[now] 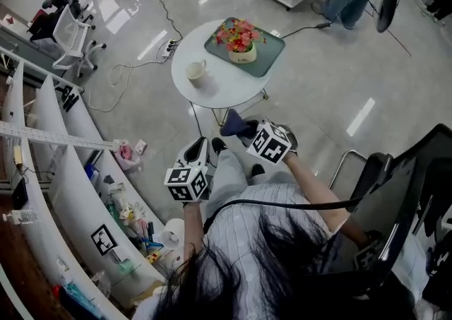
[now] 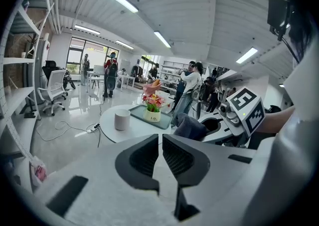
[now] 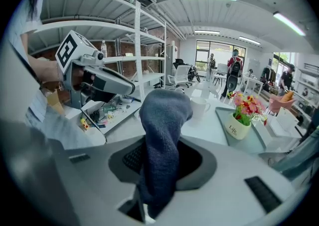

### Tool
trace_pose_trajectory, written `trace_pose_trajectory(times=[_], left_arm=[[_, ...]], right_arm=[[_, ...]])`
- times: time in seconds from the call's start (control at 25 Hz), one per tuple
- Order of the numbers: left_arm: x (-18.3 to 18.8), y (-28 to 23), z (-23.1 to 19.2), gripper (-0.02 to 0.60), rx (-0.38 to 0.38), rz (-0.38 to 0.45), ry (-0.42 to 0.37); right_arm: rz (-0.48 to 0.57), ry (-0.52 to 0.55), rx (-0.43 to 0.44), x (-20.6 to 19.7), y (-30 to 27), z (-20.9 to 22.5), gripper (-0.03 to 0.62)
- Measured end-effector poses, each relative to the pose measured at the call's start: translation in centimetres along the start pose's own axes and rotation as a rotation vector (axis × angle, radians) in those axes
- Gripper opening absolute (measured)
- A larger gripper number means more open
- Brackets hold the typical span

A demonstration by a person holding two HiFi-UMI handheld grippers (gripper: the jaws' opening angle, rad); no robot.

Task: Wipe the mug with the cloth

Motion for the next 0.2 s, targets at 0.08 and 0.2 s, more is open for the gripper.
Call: trace_pose_trajectory(times=[0.08,0.2], left_arm=[[0.12,0.26,0.10,0.037,0.001,0.002,0.000],[0.46,0.90,0.15,0.037,0.009,0.008,0.002]], right_arm=[[-0.002,0.002,0.007,0.12,0.03,-0.18,0.123],[-0.002,0.004,0.019,0.50,0.12,-0.48,0.123]])
Point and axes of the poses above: the fingertips, and each gripper's own axes: y backward along the fingers, z to its right, x out of its top, the point moved 2 cm from there along y, backward along the fingers, and after that the axes turned 1 degree about x, right-handed, at the moved point
